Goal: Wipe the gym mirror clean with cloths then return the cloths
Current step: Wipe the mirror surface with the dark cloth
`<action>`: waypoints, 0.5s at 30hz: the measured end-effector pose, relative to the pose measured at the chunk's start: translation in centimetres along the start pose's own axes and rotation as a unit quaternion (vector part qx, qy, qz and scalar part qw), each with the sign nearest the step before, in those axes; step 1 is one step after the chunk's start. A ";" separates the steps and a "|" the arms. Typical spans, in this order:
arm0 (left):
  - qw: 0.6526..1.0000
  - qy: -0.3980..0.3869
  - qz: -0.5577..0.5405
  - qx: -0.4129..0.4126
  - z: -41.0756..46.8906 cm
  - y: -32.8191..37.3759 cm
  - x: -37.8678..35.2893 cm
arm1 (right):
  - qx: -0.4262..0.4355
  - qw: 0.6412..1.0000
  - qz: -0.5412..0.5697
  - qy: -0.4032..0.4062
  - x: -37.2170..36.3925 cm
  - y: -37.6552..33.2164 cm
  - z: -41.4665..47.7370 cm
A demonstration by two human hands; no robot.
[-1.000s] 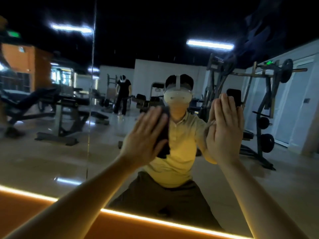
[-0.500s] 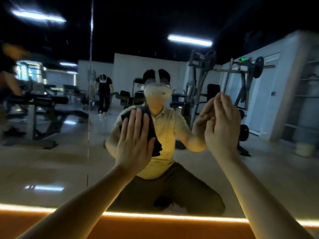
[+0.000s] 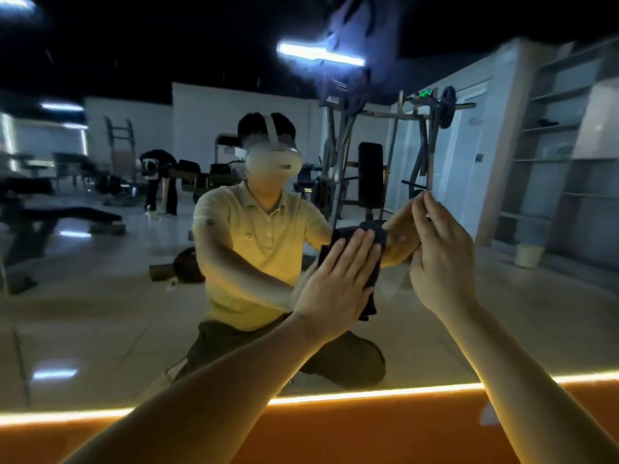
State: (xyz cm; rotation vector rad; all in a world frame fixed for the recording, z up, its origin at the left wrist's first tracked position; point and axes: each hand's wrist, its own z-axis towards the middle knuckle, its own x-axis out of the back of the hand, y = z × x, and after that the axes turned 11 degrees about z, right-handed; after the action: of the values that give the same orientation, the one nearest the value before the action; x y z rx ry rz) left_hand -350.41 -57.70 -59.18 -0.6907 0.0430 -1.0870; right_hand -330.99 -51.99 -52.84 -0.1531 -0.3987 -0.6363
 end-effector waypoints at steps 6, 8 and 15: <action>0.996 -0.047 0.055 -0.044 0.0 -3.4 1.7 | 0.017 0.999 0.048 -0.001 2.0 1.1 1.7; 0.996 -0.038 0.065 0.042 -1.7 -9.0 2.9 | 0.033 0.998 0.056 0.023 2.5 1.6 3.4; 0.922 -0.002 0.059 0.382 3.0 -14.5 6.3 | 0.077 0.992 0.037 0.089 1.8 4.0 8.8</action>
State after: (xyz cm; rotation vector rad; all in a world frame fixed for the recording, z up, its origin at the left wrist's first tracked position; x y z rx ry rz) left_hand -357.86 -65.43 -47.14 0.0188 -0.3275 -0.8870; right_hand -330.03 -47.51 -44.11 0.0357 -0.2678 -0.5391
